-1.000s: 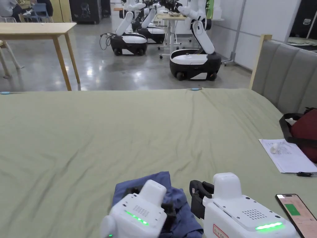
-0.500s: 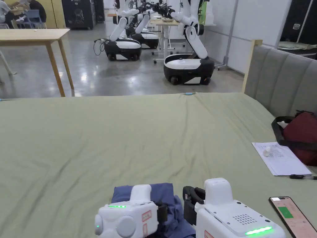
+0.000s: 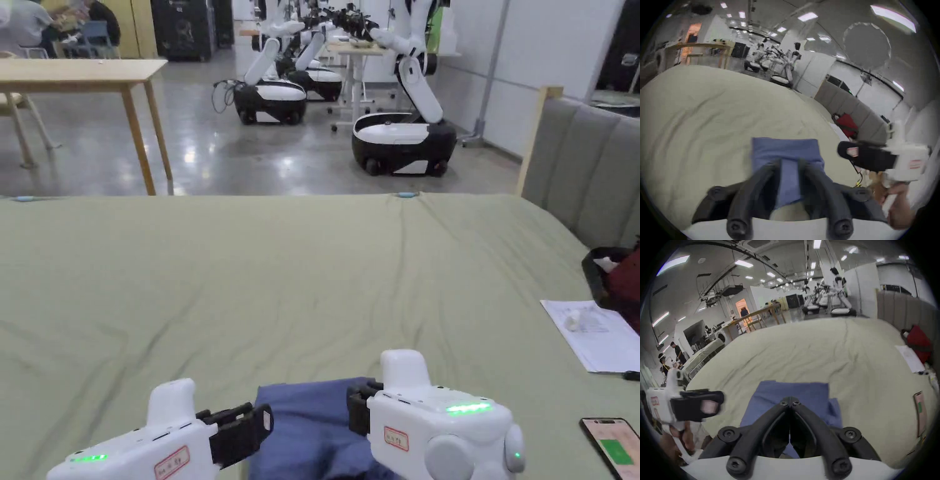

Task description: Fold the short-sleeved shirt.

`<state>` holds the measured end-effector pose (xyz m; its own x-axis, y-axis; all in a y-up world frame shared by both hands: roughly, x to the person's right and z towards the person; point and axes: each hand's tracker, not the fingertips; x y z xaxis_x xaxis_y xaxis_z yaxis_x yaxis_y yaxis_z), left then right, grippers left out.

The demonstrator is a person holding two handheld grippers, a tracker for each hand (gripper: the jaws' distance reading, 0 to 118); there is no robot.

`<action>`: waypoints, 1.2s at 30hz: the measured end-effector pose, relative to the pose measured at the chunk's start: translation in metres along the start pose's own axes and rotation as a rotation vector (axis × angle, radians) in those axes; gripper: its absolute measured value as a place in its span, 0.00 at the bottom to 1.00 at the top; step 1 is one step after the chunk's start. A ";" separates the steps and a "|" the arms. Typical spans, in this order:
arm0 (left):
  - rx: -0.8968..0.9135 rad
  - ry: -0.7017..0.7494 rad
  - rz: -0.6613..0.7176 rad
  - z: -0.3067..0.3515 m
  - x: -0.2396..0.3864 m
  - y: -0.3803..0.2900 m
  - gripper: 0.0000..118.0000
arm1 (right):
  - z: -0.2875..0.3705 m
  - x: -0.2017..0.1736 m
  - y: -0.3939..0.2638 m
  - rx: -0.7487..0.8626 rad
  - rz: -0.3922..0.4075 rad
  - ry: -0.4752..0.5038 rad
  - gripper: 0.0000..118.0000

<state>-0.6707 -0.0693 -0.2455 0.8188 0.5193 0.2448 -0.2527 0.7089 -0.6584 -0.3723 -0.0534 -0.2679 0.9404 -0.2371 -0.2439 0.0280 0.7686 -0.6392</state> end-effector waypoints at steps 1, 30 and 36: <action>-0.015 0.022 0.017 0.004 -0.012 -0.002 1.00 | -0.015 0.002 -0.005 -0.039 -0.018 0.013 0.00; -0.208 0.098 0.196 0.017 -0.134 0.035 0.24 | -0.013 -0.012 -0.027 0.008 -0.044 0.011 0.00; -0.235 0.258 0.162 0.113 -0.261 0.107 0.24 | -0.024 -0.053 -0.036 0.000 -0.024 0.049 0.00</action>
<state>-0.9696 -0.0748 -0.2997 0.8883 0.4572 -0.0428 -0.2887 0.4836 -0.8263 -0.4315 -0.0827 -0.2499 0.9215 -0.2844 -0.2644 0.0501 0.7623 -0.6453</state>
